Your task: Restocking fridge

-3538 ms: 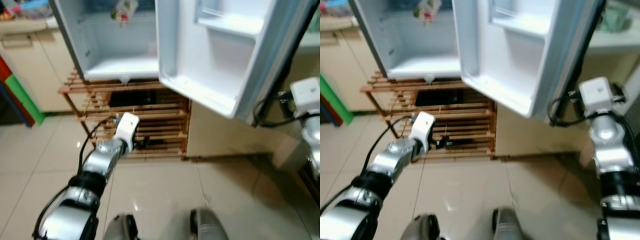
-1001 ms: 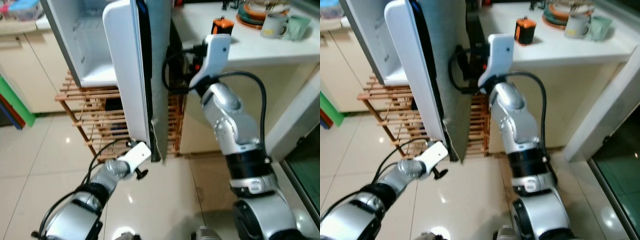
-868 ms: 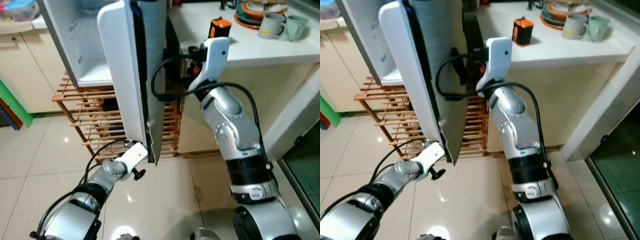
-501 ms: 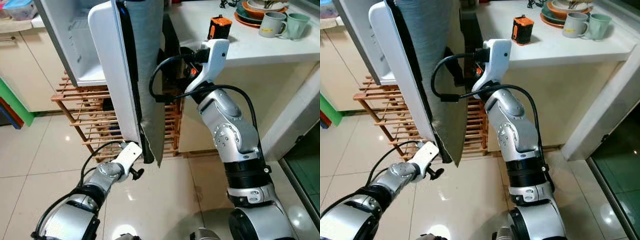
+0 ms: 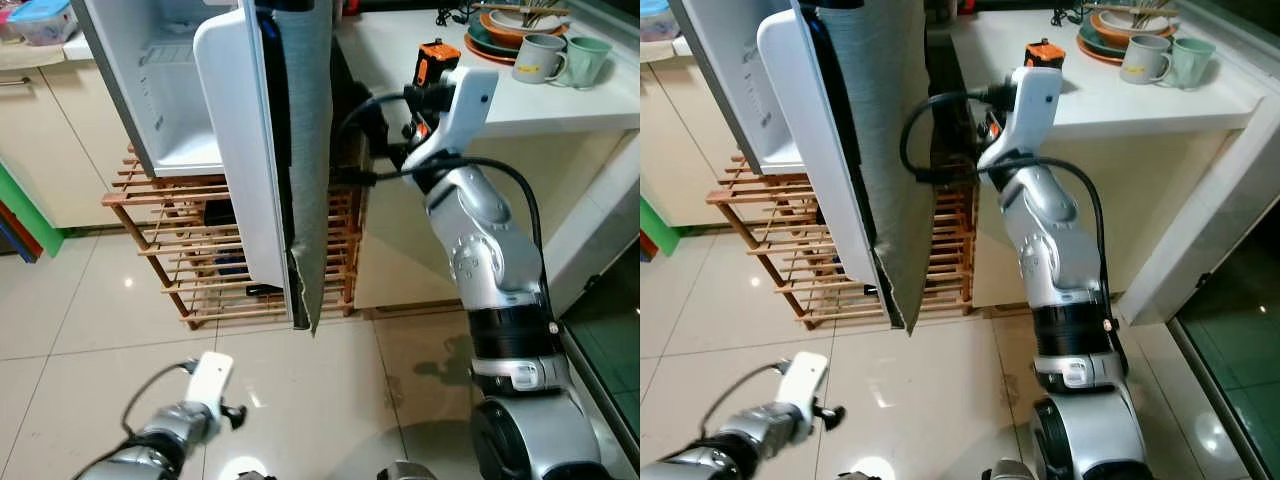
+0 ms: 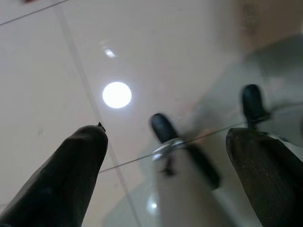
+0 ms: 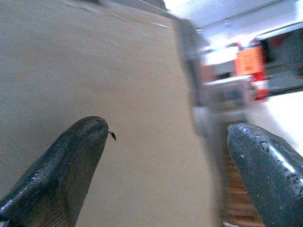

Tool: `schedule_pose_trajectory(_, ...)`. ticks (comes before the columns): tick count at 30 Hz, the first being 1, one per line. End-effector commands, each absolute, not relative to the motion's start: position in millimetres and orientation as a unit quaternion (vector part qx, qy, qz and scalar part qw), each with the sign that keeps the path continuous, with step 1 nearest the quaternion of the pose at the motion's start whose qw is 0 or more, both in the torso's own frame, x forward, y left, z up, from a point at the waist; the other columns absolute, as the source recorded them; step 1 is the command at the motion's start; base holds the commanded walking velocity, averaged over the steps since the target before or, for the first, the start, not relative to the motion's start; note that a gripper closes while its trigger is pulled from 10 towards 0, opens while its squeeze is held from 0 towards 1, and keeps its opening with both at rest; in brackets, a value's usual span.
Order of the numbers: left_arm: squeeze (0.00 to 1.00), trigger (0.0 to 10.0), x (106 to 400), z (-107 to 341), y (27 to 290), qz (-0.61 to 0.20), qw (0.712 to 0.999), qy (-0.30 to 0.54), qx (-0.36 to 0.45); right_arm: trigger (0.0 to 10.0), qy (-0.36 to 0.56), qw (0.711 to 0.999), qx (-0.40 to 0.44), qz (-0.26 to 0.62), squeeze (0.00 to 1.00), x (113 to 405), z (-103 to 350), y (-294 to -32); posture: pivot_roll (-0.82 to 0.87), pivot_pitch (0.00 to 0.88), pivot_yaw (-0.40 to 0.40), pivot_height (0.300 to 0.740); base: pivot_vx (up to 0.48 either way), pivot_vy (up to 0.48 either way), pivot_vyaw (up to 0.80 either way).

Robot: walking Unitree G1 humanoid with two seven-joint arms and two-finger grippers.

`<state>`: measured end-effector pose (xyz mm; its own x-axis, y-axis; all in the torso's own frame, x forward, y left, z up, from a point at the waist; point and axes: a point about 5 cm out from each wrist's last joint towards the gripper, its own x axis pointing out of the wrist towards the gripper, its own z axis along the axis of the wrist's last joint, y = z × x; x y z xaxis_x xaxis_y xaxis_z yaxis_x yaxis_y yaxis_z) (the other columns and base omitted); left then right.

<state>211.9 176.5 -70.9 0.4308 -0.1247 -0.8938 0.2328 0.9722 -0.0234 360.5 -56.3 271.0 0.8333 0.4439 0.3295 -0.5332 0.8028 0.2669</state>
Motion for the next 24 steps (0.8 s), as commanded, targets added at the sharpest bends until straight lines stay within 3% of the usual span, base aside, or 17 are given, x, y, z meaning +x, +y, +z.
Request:
schedule_pose_trajectory(1, 0.0, 10.0, 227.3, -62.5, 168.1, -0.13, 0.854, 0.498, 0.077, 10.0, -0.115, 0.909, 0.188, 0.353, 0.0, 349.6, 286.3, -4.5, -0.3, 0.0, 0.063, 0.738, 0.0, 0.0, 0.0)
schedule_pose_trajectory(4, 0.0, 10.0, 229.3, -61.6, 165.8, -0.136, 0.854, 0.494, 0.09, 10.0, -0.114, 0.893, 0.193, 0.39, 0.0, 342.8, 293.5, 14.9, -0.3, 0.0, 0.063, 0.738, 0.0, 0.0, 0.0)
schedule_pose_trajectory(6, 0.0, 10.0, 231.5, -60.8, 158.8, -0.154, 0.85, 0.488, 0.123, 10.0, -0.13, 0.827, 0.212, 0.504, 0.0, 311.7, 321.6, 63.0, -0.27, 0.0, 0.049, 0.738, 0.0, 0.0, 0.0)
schedule_pose_trajectory(8, 0.0, 10.0, 229.1, -62.7, 151.3, -0.158, 0.85, 0.488, 0.117, 10.0, -0.144, 0.756, 0.252, 0.586, 0.0, 283.7, 344.2, 81.3, -0.25, 0.0, 0.035, 0.738, 0.0, 0.0, 0.0)
schedule_pose_trajectory(10, 0.0, 10.0, 225.4, -65.2, 146.8, -0.155, 0.852, 0.489, 0.103, 10.0, -0.145, 0.74, 0.28, 0.594, 0.0, 282.6, 349.2, 75.3, -0.24, 0.0, 0.029, 0.738, 0.0, 0.0, 0.0)
schedule_pose_trajectory(12, 0.0, 10.0, 223.6, -66.3, 143.0, -0.155, 0.855, 0.485, 0.098, 10.0, -0.135, 0.772, 0.294, 0.547, 0.0, 301.7, 340.5, 57.9, -0.25, 0.0, 0.029, 0.738, 0.0, 0.0, 0.0)
schedule_pose_trajectory(13, 0.0, 10.0, 223.6, -66.3, 143.0, -0.155, 0.855, 0.485, 0.098, 10.0, -0.135, 0.772, 0.294, 0.547, 0.0, 301.7, 340.5, 57.9, -0.25, 0.0, 0.029, 0.738, 0.0, 0.0, 0.0)
schedule_pose_trajectory(14, 0.0, 10.0, 226.1, -64.7, 138.0, -0.16, 0.862, 0.471, 0.096, 10.0, -0.129, 0.801, 0.297, 0.503, 0.0, 317.4, 331.3, 41.2, -0.25, 0.0, 0.03, 0.738, 0.0, 0.0, 0.0)
schedule_pose_trajectory(15, 0.0, 10.0, 231.2, -61.0, 127.6, -0.178, 0.872, 0.445, 0.101, 10.0, -0.126, 0.846, 0.291, 0.428, 0.0, 339.6, 315.3, 8.4, -0.25, 0.0, 0.032, 0.738, 0.0, 0.0, 0.0)
schedule_pose_trajectory(16, 0.0, 10.0, 231.2, -61.0, 127.6, -0.178, 0.872, 0.445, 0.101, 10.0, -0.126, 0.846, 0.291, 0.428, 0.0, 339.6, 315.3, 8.4, -0.25, 0.0, 0.032, 0.738, 0.0, 0.0, 0.0)
schedule_pose_trajectory(18, 0.0, 10.0, 241.2, -53.1, 116.4, -0.199, 0.884, 0.402, 0.13, 10.0, -0.123, 0.895, 0.248, 0.35, 0.0, 355.4, 293.7, -28.5, -0.25, 0.0, 0.036, 0.738, 0.0, 0.0, 0.0)
schedule_pose_trajectory(20, 0.0, 10.0, 245.6, -49.2, 111.5, -0.209, 0.888, 0.383, 0.144, 10.0, -0.116, 0.911, 0.232, 0.32, 0.0, 359.7, 283.3, -43.6, -0.26, 0.0, 0.037, 0.738, 0.0, 0.0, 0.0)
schedule_pose_trajectory(24, 0.0, 10.0, 320.0, 24.6, 120.5, -0.228, 0.937, 0.231, 0.13, 10.0, -0.11, 0.951, 0.176, 0.228, 0.0, 364.1, 258.2, -87.9, -0.27, 0.0, 0.036, 0.738, 0.0, 0.0, 0.0)
